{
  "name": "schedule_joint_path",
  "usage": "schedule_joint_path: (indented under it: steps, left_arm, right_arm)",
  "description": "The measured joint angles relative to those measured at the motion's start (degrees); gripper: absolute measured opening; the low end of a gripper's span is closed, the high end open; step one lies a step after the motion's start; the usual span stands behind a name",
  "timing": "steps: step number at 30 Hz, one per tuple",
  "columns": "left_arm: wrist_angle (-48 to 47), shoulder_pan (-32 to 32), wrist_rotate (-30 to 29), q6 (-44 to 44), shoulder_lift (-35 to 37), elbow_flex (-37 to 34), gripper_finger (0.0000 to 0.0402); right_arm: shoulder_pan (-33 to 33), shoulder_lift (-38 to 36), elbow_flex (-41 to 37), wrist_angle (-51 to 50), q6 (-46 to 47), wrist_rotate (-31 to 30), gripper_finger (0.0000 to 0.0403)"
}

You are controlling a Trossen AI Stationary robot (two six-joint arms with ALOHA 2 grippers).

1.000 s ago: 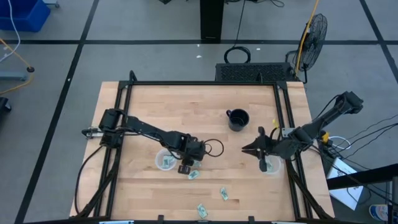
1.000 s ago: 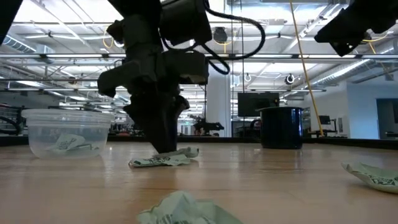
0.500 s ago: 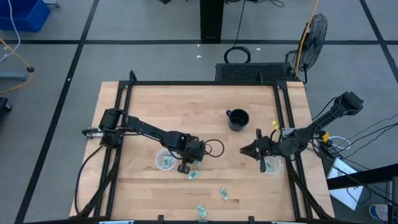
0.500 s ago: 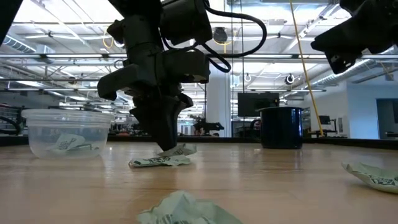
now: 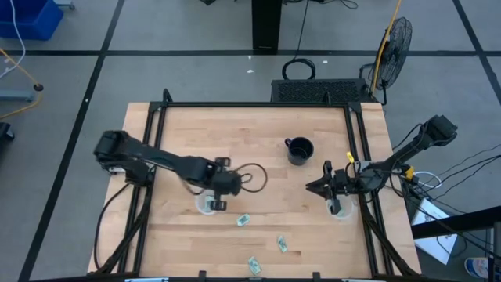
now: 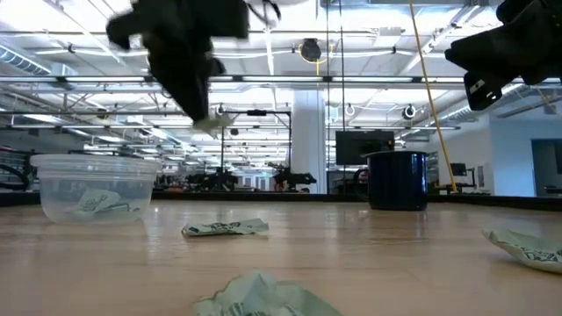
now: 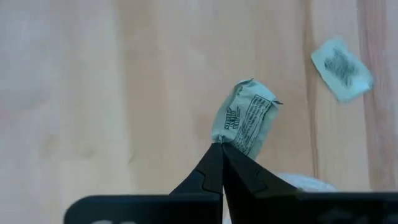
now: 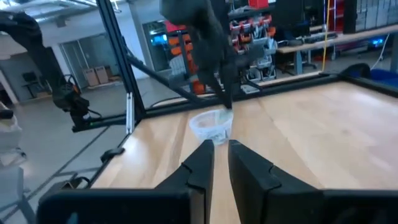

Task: Pick and place Stevia / Truvia into bins
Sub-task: Put the stevia packet into the left transparent plastic container

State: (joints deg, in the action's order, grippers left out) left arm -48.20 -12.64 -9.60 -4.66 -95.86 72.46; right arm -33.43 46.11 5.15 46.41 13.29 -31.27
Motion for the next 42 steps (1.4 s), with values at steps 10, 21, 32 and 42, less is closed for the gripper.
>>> schedule_joint_path:
  steps: [10, 21, 32, 42]
  left_arm:
    - [-17.23, -6.47, -3.01, -23.85, 4.71, -2.69, 0.0002]
    - [-12.04, -6.97, 4.01, -24.49, 4.66, -13.07, 0.0001]
    - [1.84, -6.98, 6.65, -17.75, 4.66, -15.12, 0.0002]
    - [1.65, -6.89, 6.67, -17.69, 4.05, -15.12, 0.0010]
  right_arm:
    - [0.00, 0.13, 0.00, 0.09, 0.99, -0.02, 0.0043]
    - [0.08, 0.07, 0.02, 2.29, -9.01, -0.26, 0.0043]
    - [7.26, 0.07, 0.02, 2.97, -10.90, -0.36, 0.0043]
    - [11.01, 0.09, 0.02, 2.51, -10.78, -0.04, 0.0043]
